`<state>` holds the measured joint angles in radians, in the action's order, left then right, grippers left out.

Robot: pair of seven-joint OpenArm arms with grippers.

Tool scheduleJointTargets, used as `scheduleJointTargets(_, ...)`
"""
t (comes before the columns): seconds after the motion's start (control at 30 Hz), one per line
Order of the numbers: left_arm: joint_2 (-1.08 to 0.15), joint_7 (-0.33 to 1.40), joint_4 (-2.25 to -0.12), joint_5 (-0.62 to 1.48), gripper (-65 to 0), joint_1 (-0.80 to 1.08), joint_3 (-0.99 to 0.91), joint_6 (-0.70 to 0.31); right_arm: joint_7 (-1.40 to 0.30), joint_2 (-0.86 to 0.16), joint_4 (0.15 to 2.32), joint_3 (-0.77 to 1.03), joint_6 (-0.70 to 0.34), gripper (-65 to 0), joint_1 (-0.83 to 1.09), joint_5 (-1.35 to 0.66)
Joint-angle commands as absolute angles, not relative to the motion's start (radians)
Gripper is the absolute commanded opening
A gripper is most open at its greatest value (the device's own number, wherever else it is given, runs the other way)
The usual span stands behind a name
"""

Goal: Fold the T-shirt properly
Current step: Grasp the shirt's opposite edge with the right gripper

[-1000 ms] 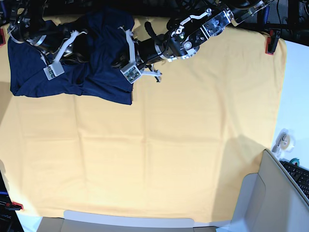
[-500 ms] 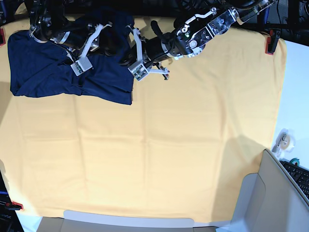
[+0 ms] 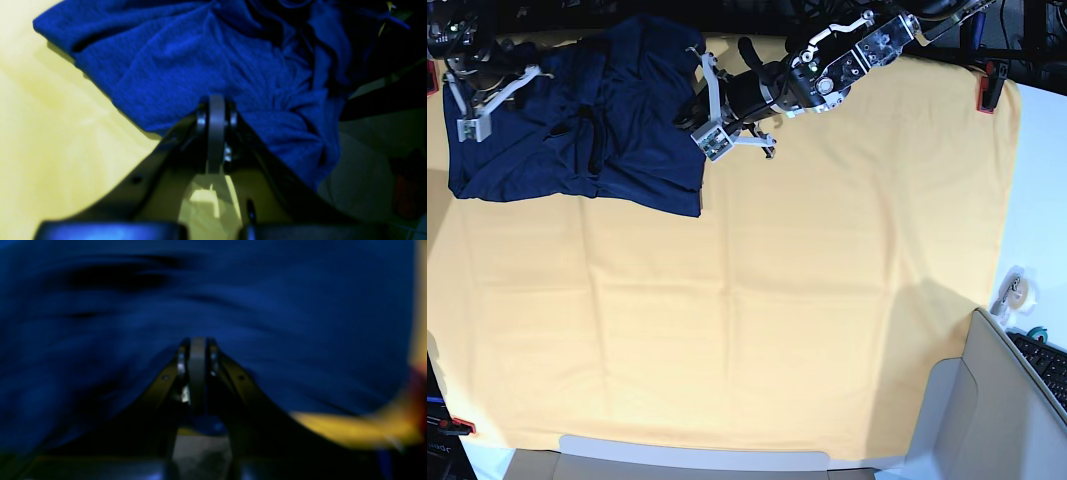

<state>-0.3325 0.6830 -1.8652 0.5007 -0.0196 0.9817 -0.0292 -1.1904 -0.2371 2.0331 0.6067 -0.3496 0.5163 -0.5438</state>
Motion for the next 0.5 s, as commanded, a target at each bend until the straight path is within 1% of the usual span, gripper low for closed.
scheduleJointTargets(0.0, -0.331, 0.659, -1.880, 0.504, -65.0, -0.008, 0.975, -0.035, -1.173, -0.228, 2.051, 0.631, -0.337, -65.0, 0.504, -0.530)
scheduleJointTargets(0.03, -0.331, 0.659, -1.880, 0.503, -65.0, -0.007, 0.975, -0.035, -1.173, -0.216, 2.052, 0.654, -0.334, -65.0, 0.503, -0.504)
scheduleJointTargets(0.1, -0.344, 0.657, -1.880, 0.503, -65.0, -0.004, 0.977, -0.035, -1.173, -0.197, 2.052, 0.702, -0.360, -65.0, 0.492, -0.499)
scheduleJointTargets(0.2, -0.351, 0.662, -1.880, 0.503, -64.9, -0.004, 0.975, -0.035, -1.173, -0.196, 2.052, 0.757, -0.438, -65.0, 0.489, -0.506)
scheduleJointTargets(0.3, -0.351, 0.667, -1.880, 0.503, -64.5, -0.004, 0.975, -0.035, -1.178, -0.194, 2.048, 0.905, -0.549, -65.0, 0.475, -0.588)
scheduleJointTargets(0.33, -0.352, 0.667, -1.880, 0.503, -63.4, -0.004, 0.975, -0.035, -1.179, -0.194, 2.046, 0.972, -0.581, -65.0, 0.473, -0.625)
scheduleJointTargets(0.4, -0.354, 0.667, -1.880, 0.503, -60.3, -0.002, 0.975, -0.035, -1.181, -0.205, 2.045, 1.073, -0.610, -65.0, 0.469, -0.679)
scheduleJointTargets(0.43, -0.363, 0.667, -1.880, 0.503, -58.1, -0.001, 0.975, -0.033, -1.181, -0.206, 2.032, 1.124, -0.615, -63.8, 0.463, -0.707)
scheduleJointTargets(0.47, -0.367, 0.667, -1.880, 0.503, -55.8, 0.007, 0.975, -0.033, -1.181, -0.222, 2.014, 1.164, -0.616, -60.7, 0.456, -0.727)
